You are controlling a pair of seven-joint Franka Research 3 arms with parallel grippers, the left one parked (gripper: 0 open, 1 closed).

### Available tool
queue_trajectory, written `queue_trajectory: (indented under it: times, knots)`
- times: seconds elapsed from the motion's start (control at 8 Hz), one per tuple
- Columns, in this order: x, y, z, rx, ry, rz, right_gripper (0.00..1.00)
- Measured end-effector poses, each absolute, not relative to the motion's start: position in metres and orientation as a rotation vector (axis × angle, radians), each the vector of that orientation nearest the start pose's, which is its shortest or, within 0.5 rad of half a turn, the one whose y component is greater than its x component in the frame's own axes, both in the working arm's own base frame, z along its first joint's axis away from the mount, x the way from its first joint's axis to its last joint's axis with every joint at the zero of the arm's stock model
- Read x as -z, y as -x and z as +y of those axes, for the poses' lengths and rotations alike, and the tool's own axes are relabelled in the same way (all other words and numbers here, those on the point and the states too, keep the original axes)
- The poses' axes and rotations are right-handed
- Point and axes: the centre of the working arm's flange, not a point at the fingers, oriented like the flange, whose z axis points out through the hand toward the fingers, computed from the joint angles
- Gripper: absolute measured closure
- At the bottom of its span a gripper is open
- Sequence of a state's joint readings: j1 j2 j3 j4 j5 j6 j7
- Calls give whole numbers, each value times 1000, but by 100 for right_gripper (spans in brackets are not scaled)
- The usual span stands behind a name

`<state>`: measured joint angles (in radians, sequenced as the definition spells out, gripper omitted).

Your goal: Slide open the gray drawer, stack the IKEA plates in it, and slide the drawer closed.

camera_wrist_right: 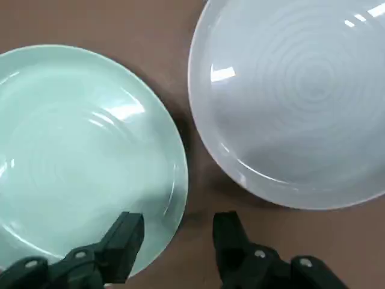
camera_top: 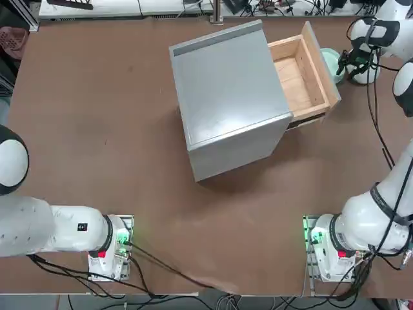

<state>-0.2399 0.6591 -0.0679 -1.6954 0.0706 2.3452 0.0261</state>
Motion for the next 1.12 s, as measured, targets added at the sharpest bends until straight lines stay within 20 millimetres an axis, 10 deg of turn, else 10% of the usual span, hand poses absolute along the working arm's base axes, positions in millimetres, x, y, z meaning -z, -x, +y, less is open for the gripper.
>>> queue_trajectory:
  times: [0.5,1.12]
  knots:
    - [-195,-647,-199,22,3083,580,49]
    - [-208,-652,-201,71,3077,597,100]
